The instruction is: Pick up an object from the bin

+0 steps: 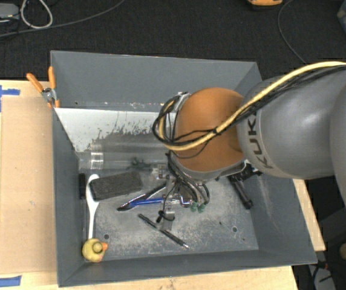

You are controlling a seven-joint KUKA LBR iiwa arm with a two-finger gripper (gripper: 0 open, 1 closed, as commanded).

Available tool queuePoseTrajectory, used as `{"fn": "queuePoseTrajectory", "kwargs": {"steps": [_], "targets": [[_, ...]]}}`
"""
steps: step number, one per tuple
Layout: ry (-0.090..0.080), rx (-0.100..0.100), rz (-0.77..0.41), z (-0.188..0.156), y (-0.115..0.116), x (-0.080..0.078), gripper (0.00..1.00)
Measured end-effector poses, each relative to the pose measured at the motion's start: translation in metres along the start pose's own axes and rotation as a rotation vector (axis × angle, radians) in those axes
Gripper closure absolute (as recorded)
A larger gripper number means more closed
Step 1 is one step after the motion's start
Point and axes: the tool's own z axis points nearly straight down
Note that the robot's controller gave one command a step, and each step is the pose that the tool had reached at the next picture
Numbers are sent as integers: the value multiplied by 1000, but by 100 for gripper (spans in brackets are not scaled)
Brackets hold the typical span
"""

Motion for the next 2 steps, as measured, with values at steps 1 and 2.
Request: {"fn": "queuePoseTrajectory", "kwargs": {"steps": [1, 2], "targets": [[-6, -1, 5, -2, -1, -2, 0], [-9, -1, -111, 60, -40, -39, 0]]}}
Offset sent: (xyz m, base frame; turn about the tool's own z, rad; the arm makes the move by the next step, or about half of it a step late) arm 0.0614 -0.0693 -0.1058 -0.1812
